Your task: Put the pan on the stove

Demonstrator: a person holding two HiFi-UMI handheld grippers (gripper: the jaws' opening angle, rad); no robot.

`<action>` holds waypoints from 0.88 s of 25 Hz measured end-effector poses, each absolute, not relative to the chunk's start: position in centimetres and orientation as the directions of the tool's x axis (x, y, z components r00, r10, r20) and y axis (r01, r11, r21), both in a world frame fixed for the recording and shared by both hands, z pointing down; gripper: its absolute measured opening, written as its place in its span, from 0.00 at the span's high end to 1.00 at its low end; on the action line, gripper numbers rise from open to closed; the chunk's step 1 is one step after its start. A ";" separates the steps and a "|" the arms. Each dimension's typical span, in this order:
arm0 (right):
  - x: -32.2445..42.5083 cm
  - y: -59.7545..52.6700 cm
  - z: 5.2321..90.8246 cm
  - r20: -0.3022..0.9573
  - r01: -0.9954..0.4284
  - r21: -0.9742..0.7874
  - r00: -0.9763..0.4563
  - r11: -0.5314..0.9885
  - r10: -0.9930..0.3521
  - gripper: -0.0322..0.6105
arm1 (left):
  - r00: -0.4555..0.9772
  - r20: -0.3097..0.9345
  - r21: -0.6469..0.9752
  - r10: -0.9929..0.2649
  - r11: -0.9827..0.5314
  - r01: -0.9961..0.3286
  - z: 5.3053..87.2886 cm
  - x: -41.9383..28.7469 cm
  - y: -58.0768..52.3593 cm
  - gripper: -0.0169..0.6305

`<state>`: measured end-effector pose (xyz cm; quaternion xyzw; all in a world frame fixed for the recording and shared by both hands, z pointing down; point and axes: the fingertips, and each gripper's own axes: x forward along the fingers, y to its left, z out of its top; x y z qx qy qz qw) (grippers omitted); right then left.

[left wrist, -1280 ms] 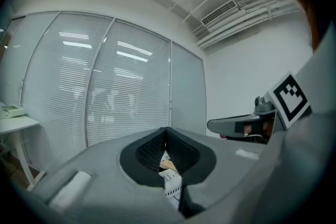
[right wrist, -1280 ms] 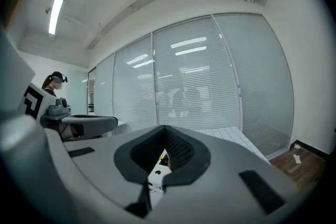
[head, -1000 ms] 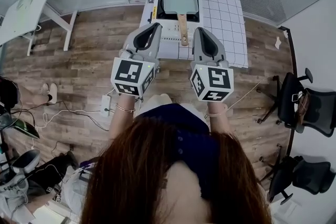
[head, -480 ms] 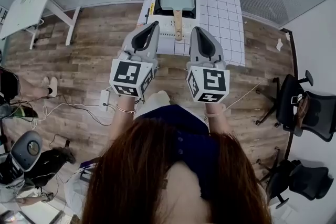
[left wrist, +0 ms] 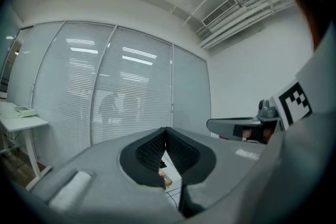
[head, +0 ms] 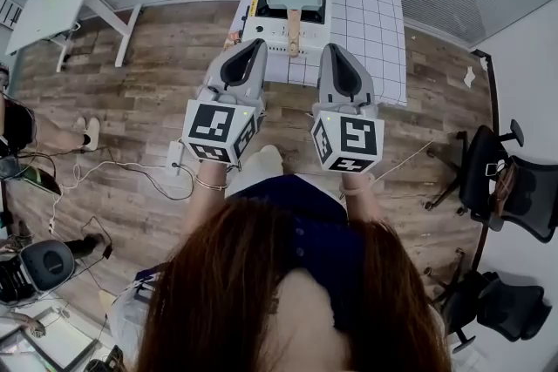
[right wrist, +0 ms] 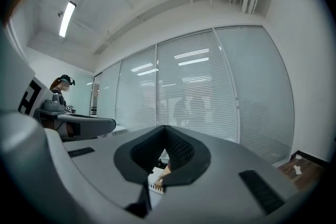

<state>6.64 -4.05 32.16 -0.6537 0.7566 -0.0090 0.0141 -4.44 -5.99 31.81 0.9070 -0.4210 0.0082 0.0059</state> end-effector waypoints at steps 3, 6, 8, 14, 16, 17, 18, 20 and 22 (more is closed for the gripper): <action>6.9 -3.6 32.2 -0.012 -0.988 -0.031 -0.148 0.148 -0.989 0.94 | 0.642 0.017 0.002 -0.767 -0.642 -0.767 31.7 -4.1 -5.3 0.96; 7.0 -3.0 32.1 -0.016 -0.987 -0.031 -0.157 0.157 -0.988 0.94 | 0.634 0.018 -0.003 -0.773 -0.634 -0.773 31.7 -4.0 -4.6 0.96; 7.0 -2.6 32.0 -0.019 -0.987 -0.028 -0.161 0.161 -0.987 0.94 | 0.629 0.018 -0.003 -0.777 -0.629 -0.778 31.7 -4.0 -4.2 0.96; 7.3 -2.1 32.1 -0.017 -0.986 -0.020 -0.165 0.165 -0.986 0.94 | 0.621 0.017 0.005 -0.783 -0.621 -0.783 31.8 -3.4 -3.6 0.96; 7.4 -2.0 32.1 -0.018 -0.986 -0.015 -0.164 0.164 -0.986 0.94 | 0.625 0.023 0.006 -0.781 -0.625 -0.781 31.9 -3.2 -3.4 0.96; 7.4 -2.0 32.1 -0.018 -0.986 -0.014 -0.163 0.163 -0.986 0.94 | 0.626 0.025 0.005 -0.779 -0.626 -0.779 32.0 -3.1 -3.4 0.96; 7.5 -2.0 32.1 -0.018 -0.986 -0.015 -0.163 0.163 -0.986 0.94 | 0.628 0.027 0.006 -0.778 -0.628 -0.778 32.0 -3.0 -3.3 0.96; 7.6 -2.1 32.1 -0.018 -0.986 -0.018 -0.163 0.164 -0.986 0.94 | 0.630 0.030 0.006 -0.776 -0.630 -0.777 32.1 -2.7 -3.3 0.96; 7.8 -2.2 32.1 -0.021 -0.986 -0.024 -0.162 0.163 -0.986 0.94 | 0.632 0.032 0.005 -0.774 -0.632 -0.775 32.2 -2.6 -3.4 0.96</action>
